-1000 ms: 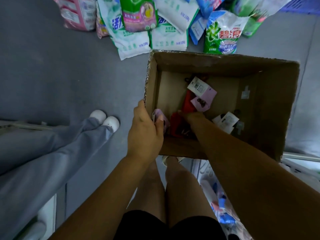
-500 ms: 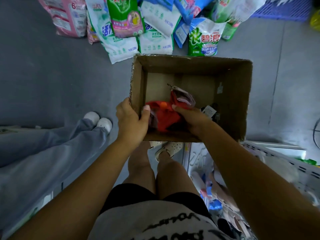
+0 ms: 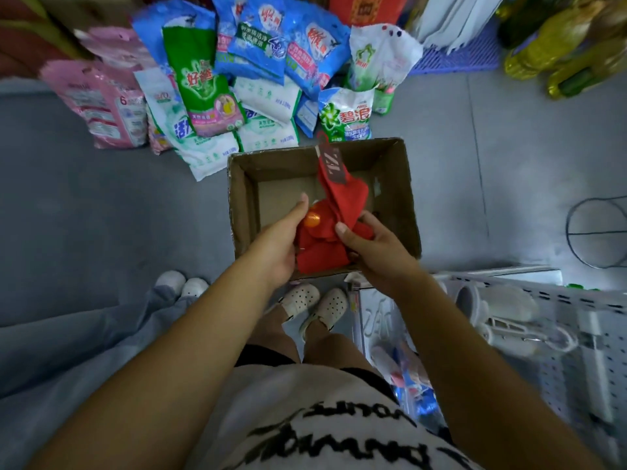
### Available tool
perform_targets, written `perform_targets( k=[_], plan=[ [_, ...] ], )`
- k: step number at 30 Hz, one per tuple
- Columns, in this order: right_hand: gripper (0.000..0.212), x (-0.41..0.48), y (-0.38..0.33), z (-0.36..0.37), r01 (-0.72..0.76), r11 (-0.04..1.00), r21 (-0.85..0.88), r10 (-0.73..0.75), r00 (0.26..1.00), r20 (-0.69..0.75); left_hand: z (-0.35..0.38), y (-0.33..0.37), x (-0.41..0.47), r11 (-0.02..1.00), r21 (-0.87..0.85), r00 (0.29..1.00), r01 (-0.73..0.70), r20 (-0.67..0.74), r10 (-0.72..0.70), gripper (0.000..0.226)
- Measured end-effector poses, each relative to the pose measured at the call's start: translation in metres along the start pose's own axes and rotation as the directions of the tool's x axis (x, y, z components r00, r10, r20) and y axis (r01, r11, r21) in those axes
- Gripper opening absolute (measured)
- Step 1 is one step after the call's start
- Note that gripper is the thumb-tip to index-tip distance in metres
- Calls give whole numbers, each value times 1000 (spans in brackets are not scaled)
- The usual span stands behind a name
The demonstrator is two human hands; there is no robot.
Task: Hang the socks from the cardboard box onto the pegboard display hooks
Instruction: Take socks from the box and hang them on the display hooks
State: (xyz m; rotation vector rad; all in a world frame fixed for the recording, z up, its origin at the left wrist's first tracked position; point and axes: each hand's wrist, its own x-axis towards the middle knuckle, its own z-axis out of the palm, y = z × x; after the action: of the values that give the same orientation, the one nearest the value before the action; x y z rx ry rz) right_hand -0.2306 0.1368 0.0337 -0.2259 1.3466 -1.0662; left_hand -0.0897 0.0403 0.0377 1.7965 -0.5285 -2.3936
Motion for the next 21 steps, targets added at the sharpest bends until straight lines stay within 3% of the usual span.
perform_targets(
  k=[5, 12, 17, 21],
  plan=[
    [25, 4, 10, -3, 16, 1000, 20, -15, 999, -44, 9, 1, 12, 1000, 4, 999, 24, -46, -24, 31],
    [30, 12, 15, -4, -46, 999, 21, 48, 993, -109, 0, -6, 20, 974, -90, 976, -209, -82, 202, 24],
    [24, 16, 9, -2, -78, 996, 41, 80, 995, -59, -9, -3, 17, 944, -212, 965, -252, 15, 261, 28],
    [22, 16, 11, -5, -73, 997, -17, 71, 993, -96, -17, 2, 13, 926, -249, 955, -284, 11, 296, 43]
  ],
)
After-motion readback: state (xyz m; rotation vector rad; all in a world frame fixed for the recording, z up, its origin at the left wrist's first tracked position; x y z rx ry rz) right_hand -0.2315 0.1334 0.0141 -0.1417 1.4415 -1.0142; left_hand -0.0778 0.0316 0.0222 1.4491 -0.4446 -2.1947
